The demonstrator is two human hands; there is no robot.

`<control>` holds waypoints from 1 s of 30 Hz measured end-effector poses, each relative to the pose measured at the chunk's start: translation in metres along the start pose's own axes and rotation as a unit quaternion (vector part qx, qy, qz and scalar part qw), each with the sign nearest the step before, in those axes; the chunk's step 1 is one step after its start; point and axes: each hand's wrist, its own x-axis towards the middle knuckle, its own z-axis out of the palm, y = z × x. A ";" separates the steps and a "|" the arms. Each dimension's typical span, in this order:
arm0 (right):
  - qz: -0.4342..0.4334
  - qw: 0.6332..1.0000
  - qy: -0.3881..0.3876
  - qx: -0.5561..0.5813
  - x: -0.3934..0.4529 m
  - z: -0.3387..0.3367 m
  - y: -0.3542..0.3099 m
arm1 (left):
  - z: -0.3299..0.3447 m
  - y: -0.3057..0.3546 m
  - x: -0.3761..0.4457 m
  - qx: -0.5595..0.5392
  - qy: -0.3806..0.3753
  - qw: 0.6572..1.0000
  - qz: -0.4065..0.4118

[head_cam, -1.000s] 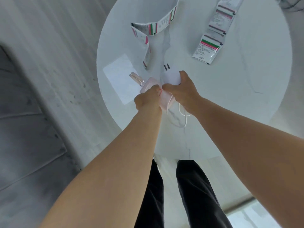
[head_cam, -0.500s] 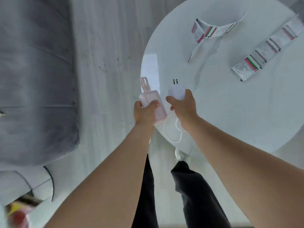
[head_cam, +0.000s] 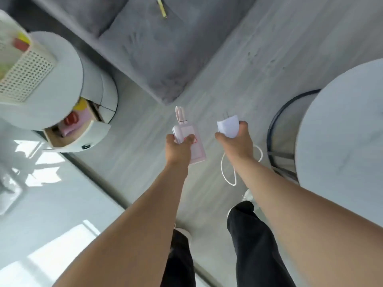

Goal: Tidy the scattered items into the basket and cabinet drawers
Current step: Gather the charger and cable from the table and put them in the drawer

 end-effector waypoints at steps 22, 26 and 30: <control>-0.219 0.907 -0.258 -0.249 -0.146 0.441 -0.122 | -0.419 -0.049 0.146 -0.286 0.219 0.929 -0.087; -0.285 0.866 -0.283 -0.298 -0.097 0.494 -0.125 | -0.403 -0.062 0.203 -0.329 0.237 0.908 -0.103; -0.377 0.816 -0.298 -0.321 -0.054 0.549 -0.118 | -0.399 -0.071 0.265 -0.352 0.231 0.903 -0.086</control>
